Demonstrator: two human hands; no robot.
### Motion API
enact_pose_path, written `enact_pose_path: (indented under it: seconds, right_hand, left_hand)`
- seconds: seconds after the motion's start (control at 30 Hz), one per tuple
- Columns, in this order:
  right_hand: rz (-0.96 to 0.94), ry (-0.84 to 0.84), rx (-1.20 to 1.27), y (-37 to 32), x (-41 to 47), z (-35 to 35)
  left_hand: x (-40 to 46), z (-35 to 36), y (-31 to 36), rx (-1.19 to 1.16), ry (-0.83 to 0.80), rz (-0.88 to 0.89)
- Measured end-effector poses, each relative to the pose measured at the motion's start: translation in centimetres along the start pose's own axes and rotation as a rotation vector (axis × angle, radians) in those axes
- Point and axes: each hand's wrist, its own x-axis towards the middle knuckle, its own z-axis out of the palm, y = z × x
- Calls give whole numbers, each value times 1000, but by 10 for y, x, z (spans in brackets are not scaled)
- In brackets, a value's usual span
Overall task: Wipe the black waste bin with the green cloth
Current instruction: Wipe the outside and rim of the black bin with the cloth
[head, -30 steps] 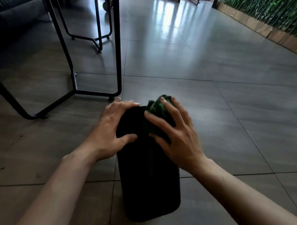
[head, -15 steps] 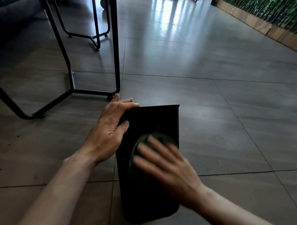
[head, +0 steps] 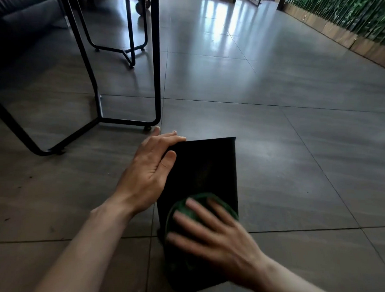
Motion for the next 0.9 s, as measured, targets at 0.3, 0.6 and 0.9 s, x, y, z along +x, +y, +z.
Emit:
enact_pose_path:
  seconds: [0.3, 0.6, 0.9]
  right_hand:
    - [403, 187, 108, 6, 52, 0]
    - [275, 89, 79, 11, 4, -17]
    - [362, 133, 46, 3, 47, -10]
  left_hand:
    - [-1, -5, -3, -34, 10, -7]
    - [-3, 0, 2, -41, -36, -6]
    - [-7, -5, 3, -20, -13, -4]
